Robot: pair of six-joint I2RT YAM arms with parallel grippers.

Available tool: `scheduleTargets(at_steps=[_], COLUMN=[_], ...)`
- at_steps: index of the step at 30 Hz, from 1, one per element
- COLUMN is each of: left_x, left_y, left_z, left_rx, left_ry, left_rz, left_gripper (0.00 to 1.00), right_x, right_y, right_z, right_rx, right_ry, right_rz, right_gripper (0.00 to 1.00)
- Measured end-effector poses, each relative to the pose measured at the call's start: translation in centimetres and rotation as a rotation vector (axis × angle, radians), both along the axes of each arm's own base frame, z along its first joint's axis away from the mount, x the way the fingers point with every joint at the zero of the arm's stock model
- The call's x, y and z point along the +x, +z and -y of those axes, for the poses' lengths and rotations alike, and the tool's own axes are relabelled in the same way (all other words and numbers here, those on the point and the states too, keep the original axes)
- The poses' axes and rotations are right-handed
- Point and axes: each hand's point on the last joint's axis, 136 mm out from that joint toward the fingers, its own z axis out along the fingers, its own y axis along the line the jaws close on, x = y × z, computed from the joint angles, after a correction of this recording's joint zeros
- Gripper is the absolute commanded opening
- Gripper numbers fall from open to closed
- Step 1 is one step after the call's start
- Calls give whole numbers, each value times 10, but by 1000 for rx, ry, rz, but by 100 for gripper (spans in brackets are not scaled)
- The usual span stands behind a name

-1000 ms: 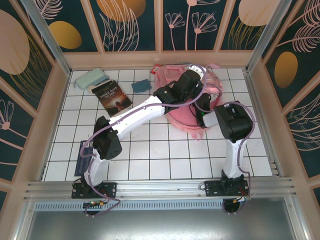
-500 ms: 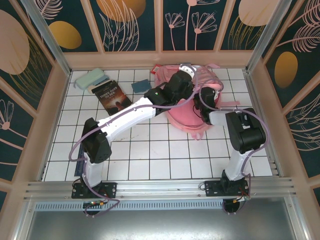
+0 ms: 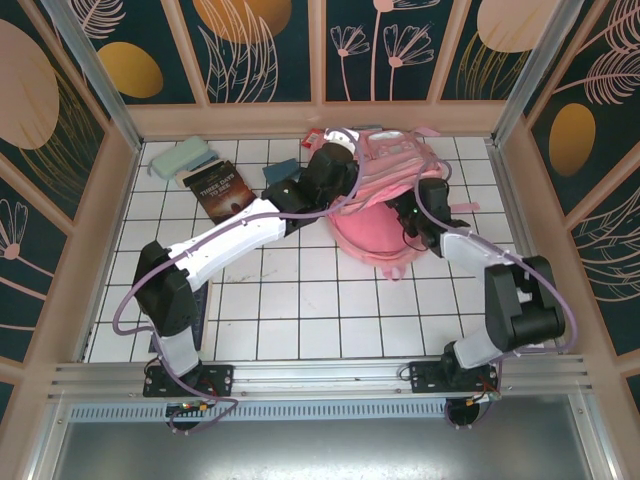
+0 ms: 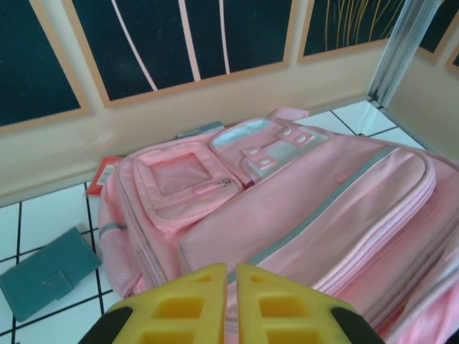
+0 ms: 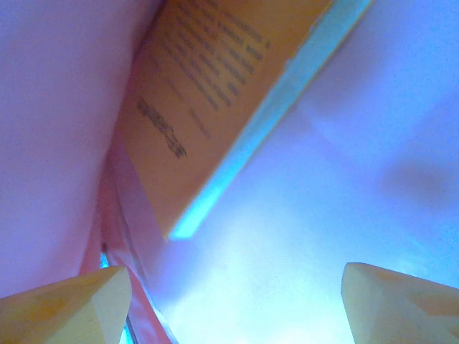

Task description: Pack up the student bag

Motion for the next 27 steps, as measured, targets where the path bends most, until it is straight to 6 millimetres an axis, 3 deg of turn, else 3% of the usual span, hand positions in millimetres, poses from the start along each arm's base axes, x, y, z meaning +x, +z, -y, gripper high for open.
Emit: scheduleTargets(at_steps=[5, 9, 10, 11, 12, 18, 19, 24, 27], left_x=[-4, -11, -12, -13, -15, -20, -21, -29, -42], left_y=[-15, -21, -20, -20, -19, -34, -41, -89, -112], left_z=[-8, -29, -36, -44, -52, -108, -119, -190, -230], left_rx=[-9, -30, -40, -51, -59, -121, -125, -151, -180], left_ry=[19, 66, 85, 105, 127, 279, 305, 490, 598], left_rz=[-21, -23, -20, -18, -16, -32, -44, -135, -177], left_gripper=[13, 15, 18, 27, 31, 35, 46, 80, 91], right_x=[-33, -65, -73, -80, -84, -101, -103, -108, -106], right_y=[-7, -10, -8, -5, -1, 39, 43, 52, 55], right_z=[7, 13, 13, 11, 8, -35, -43, -82, -101], right_rx=[-110, -166, -176, -181, -187, -201, -203, -215, -224], right_ry=[91, 147, 166, 185, 206, 376, 403, 521, 565], right_rz=[-51, -76, -72, -65, -47, 127, 146, 214, 241], right_gripper=[68, 64, 64, 65, 66, 69, 70, 71, 71])
